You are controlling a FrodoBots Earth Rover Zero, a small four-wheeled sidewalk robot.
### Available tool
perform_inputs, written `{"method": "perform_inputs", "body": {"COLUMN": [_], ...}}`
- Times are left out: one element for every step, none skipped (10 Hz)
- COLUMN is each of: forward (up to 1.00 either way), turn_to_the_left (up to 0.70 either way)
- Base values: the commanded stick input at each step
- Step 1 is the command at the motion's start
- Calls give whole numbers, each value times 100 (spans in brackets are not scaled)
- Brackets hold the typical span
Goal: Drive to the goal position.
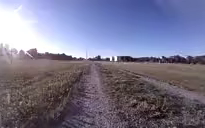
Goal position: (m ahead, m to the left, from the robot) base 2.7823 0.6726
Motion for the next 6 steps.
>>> {"method": "perform_inputs", "body": {"forward": [50,50,50,50,50,50], "turn_to_the_left": [0,0,0,0,0,0]}}
